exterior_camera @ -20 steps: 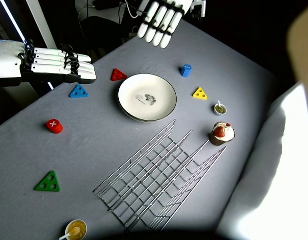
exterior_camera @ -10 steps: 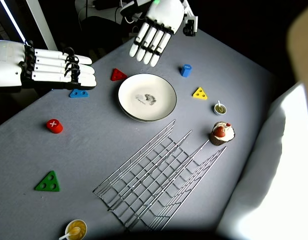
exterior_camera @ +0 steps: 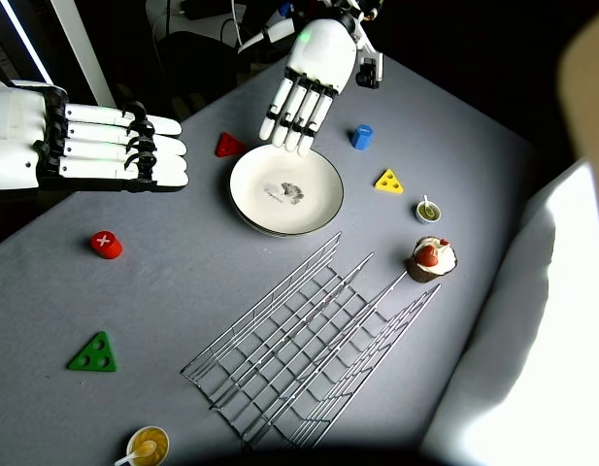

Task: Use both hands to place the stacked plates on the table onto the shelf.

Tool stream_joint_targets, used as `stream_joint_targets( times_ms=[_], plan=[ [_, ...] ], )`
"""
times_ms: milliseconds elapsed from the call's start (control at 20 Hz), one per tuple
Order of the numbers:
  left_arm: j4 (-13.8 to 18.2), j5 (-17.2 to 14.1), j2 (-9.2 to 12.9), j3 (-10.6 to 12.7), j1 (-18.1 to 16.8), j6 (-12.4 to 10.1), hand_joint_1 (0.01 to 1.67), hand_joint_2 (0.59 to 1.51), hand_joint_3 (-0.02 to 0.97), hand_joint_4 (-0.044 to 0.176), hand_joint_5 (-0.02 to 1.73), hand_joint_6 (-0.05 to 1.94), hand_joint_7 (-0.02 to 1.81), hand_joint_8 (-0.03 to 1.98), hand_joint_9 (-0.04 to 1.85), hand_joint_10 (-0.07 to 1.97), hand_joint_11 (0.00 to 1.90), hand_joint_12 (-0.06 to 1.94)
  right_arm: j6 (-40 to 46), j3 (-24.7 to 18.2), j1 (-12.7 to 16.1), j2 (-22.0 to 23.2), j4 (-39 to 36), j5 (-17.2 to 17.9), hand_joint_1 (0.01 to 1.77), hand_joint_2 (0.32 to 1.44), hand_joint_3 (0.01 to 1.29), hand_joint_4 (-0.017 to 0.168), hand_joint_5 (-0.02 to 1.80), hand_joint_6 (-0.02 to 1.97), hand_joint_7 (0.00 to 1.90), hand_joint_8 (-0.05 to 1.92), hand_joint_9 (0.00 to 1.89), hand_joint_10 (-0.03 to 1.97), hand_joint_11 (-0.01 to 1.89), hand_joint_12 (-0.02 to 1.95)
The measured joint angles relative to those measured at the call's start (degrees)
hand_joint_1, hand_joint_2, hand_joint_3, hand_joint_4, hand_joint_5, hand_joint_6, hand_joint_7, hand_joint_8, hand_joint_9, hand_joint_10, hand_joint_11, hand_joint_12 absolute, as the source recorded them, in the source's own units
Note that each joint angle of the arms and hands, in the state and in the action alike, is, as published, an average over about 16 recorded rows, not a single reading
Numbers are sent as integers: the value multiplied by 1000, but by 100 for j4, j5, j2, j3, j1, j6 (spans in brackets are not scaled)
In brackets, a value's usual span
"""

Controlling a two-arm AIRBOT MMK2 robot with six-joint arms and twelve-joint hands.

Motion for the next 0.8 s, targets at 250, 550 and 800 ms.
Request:
stream_joint_targets(
  times_ms=[250,550,800],
  plan=[
    [15,134,-171,212,28,0,23,823,20,0,63,-3,84,-4,105,3,111,26,9,10,0,-5,-35,-3,29,921,14,3,45,16,90,5,113,0,106,30],
    [29,211,-327,433,96,0,22,822,19,0,65,-4,89,-4,112,4,115,22,26,36,0,-21,-61,-18,29,914,15,3,56,16,102,5,122,-1,117,30],
    [30,199,-407,573,171,1,22,825,19,0,65,-4,86,-4,108,3,104,12,47,76,2,-51,-65,-33,29,911,15,3,64,16,110,6,132,-1,125,30]
  ],
)
